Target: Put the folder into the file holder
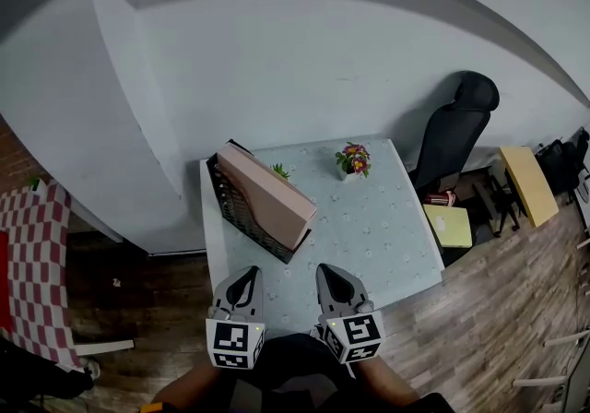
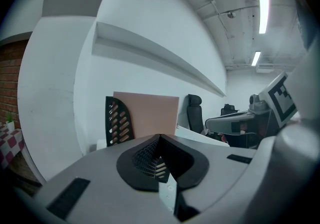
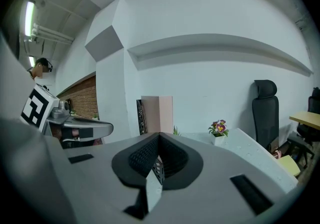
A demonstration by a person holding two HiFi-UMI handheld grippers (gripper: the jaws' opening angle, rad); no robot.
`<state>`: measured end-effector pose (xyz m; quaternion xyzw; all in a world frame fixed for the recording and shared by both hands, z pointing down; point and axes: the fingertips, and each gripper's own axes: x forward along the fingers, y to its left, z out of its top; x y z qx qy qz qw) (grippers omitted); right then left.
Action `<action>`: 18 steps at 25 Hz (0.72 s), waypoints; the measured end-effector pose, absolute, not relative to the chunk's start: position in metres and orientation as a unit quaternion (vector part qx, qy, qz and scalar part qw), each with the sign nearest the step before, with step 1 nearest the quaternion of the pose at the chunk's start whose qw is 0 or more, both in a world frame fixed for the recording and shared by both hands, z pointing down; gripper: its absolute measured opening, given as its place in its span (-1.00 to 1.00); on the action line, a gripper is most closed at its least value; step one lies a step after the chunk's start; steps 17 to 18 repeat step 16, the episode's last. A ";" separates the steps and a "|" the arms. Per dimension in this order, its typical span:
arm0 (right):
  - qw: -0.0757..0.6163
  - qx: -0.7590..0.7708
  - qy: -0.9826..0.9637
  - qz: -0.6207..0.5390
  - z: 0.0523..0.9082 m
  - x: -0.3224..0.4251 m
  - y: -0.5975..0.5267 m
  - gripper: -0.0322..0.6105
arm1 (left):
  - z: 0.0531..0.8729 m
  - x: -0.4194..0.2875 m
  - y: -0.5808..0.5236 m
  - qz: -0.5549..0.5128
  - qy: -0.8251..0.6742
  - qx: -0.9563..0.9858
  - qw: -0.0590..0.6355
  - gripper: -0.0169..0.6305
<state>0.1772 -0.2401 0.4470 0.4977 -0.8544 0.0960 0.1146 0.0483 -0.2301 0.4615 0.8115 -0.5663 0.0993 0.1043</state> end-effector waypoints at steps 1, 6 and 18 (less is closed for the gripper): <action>0.115 0.497 -0.855 0.096 0.447 0.176 -0.240 -0.86 | 0.461 0.047 -0.230 0.100 -0.568 0.811 0.104 -0.92; 0.121 0.489 -0.858 0.096 0.448 0.167 -0.241 -0.86 | 0.463 0.040 -0.232 0.105 -0.568 0.809 0.109 -0.92; 0.127 0.483 -0.861 0.091 0.446 0.163 -0.240 -0.86 | 0.461 0.038 -0.230 0.104 -0.568 0.808 0.112 -0.92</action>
